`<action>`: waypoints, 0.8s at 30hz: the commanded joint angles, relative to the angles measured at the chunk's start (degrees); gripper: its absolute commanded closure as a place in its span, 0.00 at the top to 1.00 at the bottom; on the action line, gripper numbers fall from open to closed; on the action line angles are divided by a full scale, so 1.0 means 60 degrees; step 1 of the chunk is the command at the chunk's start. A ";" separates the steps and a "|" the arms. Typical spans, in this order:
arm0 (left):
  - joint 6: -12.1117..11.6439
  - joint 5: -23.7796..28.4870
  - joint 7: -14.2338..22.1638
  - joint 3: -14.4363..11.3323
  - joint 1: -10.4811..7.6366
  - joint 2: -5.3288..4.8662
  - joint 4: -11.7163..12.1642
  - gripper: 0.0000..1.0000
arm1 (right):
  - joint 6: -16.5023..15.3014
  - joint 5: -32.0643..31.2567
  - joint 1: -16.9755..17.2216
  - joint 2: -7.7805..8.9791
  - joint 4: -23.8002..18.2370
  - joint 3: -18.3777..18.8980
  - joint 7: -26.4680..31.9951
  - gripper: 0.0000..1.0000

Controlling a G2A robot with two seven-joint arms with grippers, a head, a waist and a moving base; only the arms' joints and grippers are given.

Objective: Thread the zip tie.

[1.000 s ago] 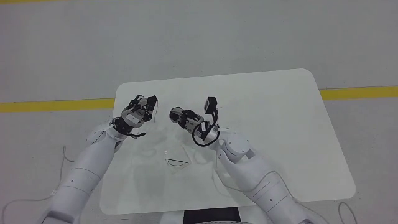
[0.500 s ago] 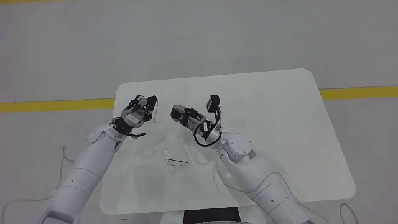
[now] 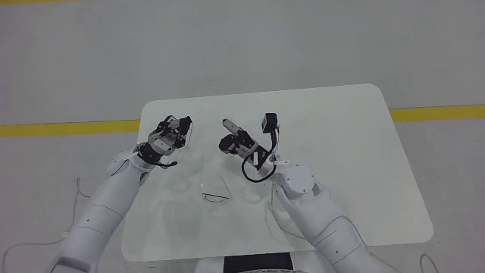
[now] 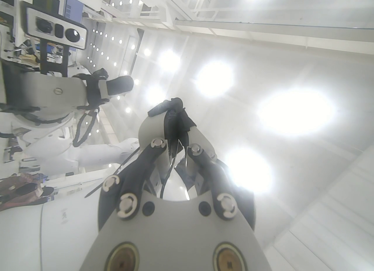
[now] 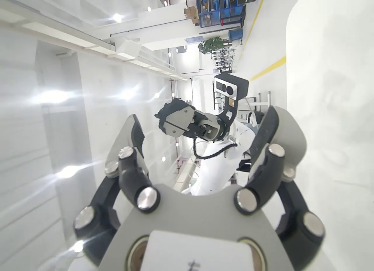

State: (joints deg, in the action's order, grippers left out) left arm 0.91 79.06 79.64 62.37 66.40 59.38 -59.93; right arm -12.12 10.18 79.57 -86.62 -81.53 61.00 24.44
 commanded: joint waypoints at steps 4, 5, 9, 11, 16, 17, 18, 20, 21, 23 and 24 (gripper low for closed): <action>0.0000 0.0000 0.0000 0.0000 0.0000 0.0000 0.0000 0.00 | -0.0247 -0.2277 0.0725 0.0290 -0.1231 0.0670 -0.0724 1.00; 0.0000 0.0000 0.0000 0.0000 0.0000 0.0000 0.0000 0.00 | -0.0413 -0.2641 0.0849 0.0326 -0.1453 0.0764 -0.0941 1.00; 0.0000 0.0000 0.0000 0.0000 0.0000 0.0000 0.0000 0.00 | -0.0604 -0.3018 0.1035 0.0355 -0.1684 0.0854 -0.1357 1.00; 0.0000 0.0000 0.0000 0.0000 0.0000 0.0000 0.0000 0.00 | -0.0604 -0.3018 0.1035 0.0355 -0.1684 0.0854 -0.1357 1.00; 0.0000 0.0000 0.0000 0.0000 0.0000 0.0000 0.0000 0.00 | -0.0604 -0.3018 0.1035 0.0355 -0.1684 0.0854 -0.1357 1.00; 0.0000 0.0000 0.0000 0.0000 0.0000 0.0000 0.0000 0.00 | -0.0564 -0.3112 0.1035 0.0363 -0.1683 0.0889 -0.1426 1.00; -0.0011 -0.0043 -0.0107 -0.0003 0.0009 0.0002 -0.0073 0.00 | -0.0512 -0.3351 0.1039 0.0386 -0.1699 0.0989 -0.1591 1.00; -0.0062 -0.0427 -0.0072 0.0058 0.0049 -0.0038 -0.0336 0.00 | -0.0486 -0.3608 0.1131 0.0437 -0.1774 0.1224 -0.1835 1.00; -0.0143 -0.0724 -0.0016 0.0103 0.0051 -0.0071 -0.0401 0.00 | -0.0461 -0.3729 0.1170 0.0463 -0.1800 0.1365 -0.1970 1.00; -0.0396 -0.1468 0.0000 0.0193 0.0055 -0.0152 -0.0603 0.00 | -0.0337 -0.4063 0.1286 0.0517 -0.1885 0.1630 -0.2255 1.00; -0.0529 -0.1721 0.0000 0.0240 0.0062 -0.0182 -0.0702 0.00 | -0.0272 -0.4178 0.1333 0.0535 -0.1939 0.1725 -0.2390 1.00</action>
State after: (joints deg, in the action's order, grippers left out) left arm -1.35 71.13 79.66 63.50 66.71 58.52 -63.46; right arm -14.20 -14.01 87.26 -83.53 -92.82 70.68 10.98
